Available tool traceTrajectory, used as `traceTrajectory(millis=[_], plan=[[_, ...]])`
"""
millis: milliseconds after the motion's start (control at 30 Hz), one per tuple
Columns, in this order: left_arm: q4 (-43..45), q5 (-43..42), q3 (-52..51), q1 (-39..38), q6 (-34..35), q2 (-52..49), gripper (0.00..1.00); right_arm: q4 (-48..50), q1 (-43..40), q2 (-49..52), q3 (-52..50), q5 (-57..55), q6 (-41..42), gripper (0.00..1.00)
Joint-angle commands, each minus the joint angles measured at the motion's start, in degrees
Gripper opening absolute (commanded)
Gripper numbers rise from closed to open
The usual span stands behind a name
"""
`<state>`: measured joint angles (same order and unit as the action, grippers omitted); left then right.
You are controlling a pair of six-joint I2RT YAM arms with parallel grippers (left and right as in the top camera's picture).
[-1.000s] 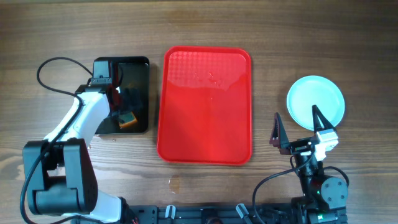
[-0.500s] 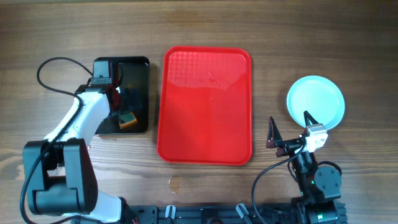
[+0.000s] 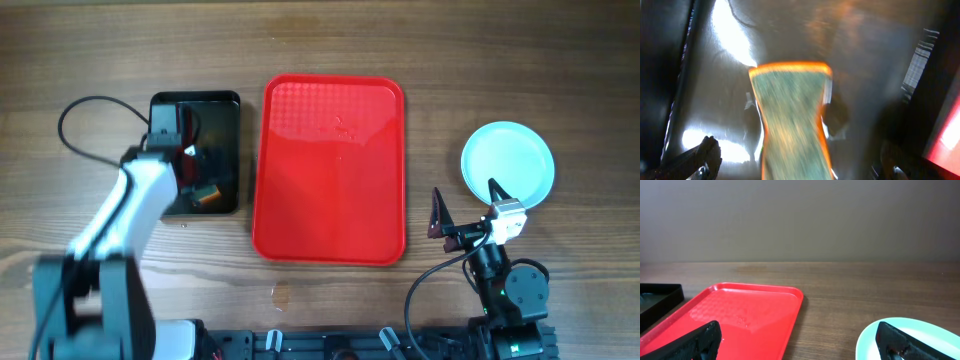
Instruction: Clean dirty plates on tray and stack at the side
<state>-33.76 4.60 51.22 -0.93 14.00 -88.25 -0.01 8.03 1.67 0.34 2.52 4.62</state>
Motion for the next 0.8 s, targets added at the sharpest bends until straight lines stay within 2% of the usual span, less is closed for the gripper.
traceTrajectory(millis=[0, 267, 500, 767], plan=[[0.15, -0.31, -5.49, -3.76, -0.31, 14.86, 1.00, 0.13, -0.35, 0.37, 0.00, -0.44, -0.11, 1.00], [1.38, 0.68, -14.43, -3.23, -0.26, 41.97, 1.00, 0.13, -0.35, 0.37, 0.00, -0.44, -0.13, 1.00], [17.62, -0.55, -22.60, -1.20, -0.11, 62.71, 1.00, 0.13, -0.35, 0.37, 0.00, -0.44, -0.11, 1.00], [30.49, -0.57, -37.07, -1.14, -0.09, 79.36, 1.00, 0.13, -0.35, 0.37, 0.00, -0.44, -0.13, 1.00]])
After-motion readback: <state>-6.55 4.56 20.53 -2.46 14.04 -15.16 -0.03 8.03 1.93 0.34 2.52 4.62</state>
